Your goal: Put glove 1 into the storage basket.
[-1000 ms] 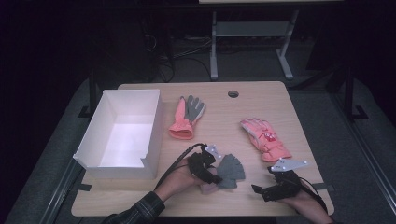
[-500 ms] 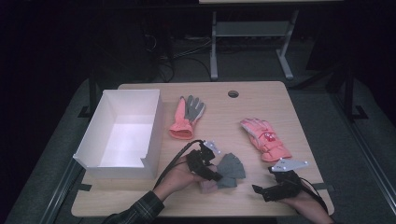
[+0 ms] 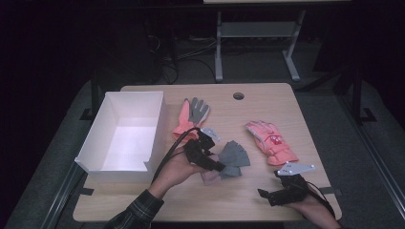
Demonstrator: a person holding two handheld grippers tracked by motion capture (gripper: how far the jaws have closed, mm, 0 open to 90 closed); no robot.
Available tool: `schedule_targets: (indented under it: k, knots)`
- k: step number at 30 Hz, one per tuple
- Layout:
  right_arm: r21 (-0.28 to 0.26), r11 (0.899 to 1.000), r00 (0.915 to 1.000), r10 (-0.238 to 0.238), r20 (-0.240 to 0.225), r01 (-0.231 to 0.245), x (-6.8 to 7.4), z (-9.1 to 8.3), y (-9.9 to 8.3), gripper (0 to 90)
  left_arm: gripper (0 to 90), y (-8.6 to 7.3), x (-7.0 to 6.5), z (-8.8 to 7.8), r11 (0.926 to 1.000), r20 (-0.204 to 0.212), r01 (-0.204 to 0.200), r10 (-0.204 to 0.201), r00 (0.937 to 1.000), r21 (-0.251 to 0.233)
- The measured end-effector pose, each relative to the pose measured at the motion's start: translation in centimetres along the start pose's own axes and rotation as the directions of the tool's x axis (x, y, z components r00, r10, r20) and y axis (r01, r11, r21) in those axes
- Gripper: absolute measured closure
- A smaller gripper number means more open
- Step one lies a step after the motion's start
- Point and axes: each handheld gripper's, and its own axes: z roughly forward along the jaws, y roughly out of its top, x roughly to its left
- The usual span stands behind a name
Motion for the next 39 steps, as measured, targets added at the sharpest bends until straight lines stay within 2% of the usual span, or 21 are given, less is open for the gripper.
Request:
schedule_targets:
  k: [1, 9, 12, 17, 18, 20, 23, 26, 30, 32, 33, 34, 36, 38, 39]
  knots:
    - [0.0, 1.0, 1.0, 0.0, 0.0, 0.0, 0.0, 0.0, 0.0, 4.4, 59.5, 0.0, 0.0, 0.0, 1.0, 0.0, 0.0, 0.0, 1.0, 0.0]
    - [-0.001, 1.0, 1.0, 0.005, 0.007, -0.005, -0.1, 0.0, -0.1, 4.4, 59.6, 0.8, 0.6, -3.2, 0.9979, -0.023, 0.009, -0.011, 0.9997, -0.064]
    - [0.002, 1.0, 1.0, 0.004, 0.003, -0.004, 0.0, 0.0, -0.1, 4.5, 59.6, 0.9, 1.0, -4.5, 0.9955, -0.043, 0.015, -0.019, 0.9989, -0.093]
    - [0.004, 1.0, 1.0, 0.004, 0.004, -0.004, -0.1, 0.1, -0.1, 4.7, 59.6, 0.6, 1.8, -7.1, 0.9883, -0.091, 0.028, -0.042, 0.995, -0.15]
    - [0.004, 1.0, 1.0, 0.001, 0.007, -0.001, -0.1, 0.1, -0.1, 4.7, 59.6, 0.3, 2.2, -8.0, 0.9849, -0.105, 0.035, -0.053, 0.9931, -0.169]
    - [0.004, 1.0, 1.0, 0.001, 0.007, -0.001, -0.1, 0.1, -0.1, 4.7, 59.6, 0.1, 2.4, -8.4, 0.9838, -0.111, 0.035, -0.056, 0.9922, -0.176]
    - [0.003, 1.0, 1.0, 0.001, 0.007, -0.001, 0.0, 0.0, -0.1, 4.8, 59.6, -0.4, 2.9, -9.6, 0.9788, -0.127, 0.055, -0.081, 0.9886, -0.197]
    - [0.003, 1.0, 1.0, 0.001, 0.006, -0.001, 0.0, 0.0, -0.1, 4.8, 59.6, -1.0, 3.4, -10.8, 0.9747, -0.154, 0.068, -0.102, 0.9828, -0.213]
    - [0.005, 1.0, 1.0, 0.0, 0.006, 0.0, 0.0, 0.1, -0.1, 5.0, 59.6, -1.7, 4.2, -12.6, 0.9634, -0.172, 0.092, -0.138, 0.9754, -0.252]
    - [0.008, 1.0, 1.0, 0.003, 0.009, -0.003, -0.1, 0.0, -0.1, 5.0, 59.7, -2.1, 4.5, -13.2, 0.9601, -0.182, 0.101, -0.151, 0.9716, -0.261]
    - [0.011, 1.0, 0.9999, 0.009, 0.009, -0.009, -0.1, 0.0, -0.2, 5.0, 59.7, -2.5, 5.0, -13.8, 0.9566, -0.2, 0.109, -0.167, 0.9654, -0.27]
    - [0.011, 1.0, 0.9999, 0.009, 0.009, -0.009, -0.1, 0.0, -0.2, 5.0, 59.6, -2.5, 5.0, -13.8, 0.9566, -0.2, 0.109, -0.167, 0.9654, -0.27]
    - [0.007, 1.0, 0.9999, 0.004, 0.011, -0.005, -0.2, 0.0, -0.2, 5.0, 59.7, -3.1, 5.5, -14.3, 0.9491, -0.213, 0.128, -0.194, 0.9577, -0.288]
    - [0.009, 1.0, 0.9999, 0.009, 0.009, -0.009, -0.1, -0.1, -0.1, 5.0, 59.7, -3.5, 5.9, -14.9, 0.9454, -0.223, 0.135, -0.206, 0.9527, -0.296]
    - [0.007, 1.0, 1.0, -0.001, 0.008, 0.001, -0.1, 0.0, -0.1, 5.1, 59.7, -4.0, 6.3, -15.5, 0.9398, -0.234, 0.146, -0.224, 0.946, -0.309]
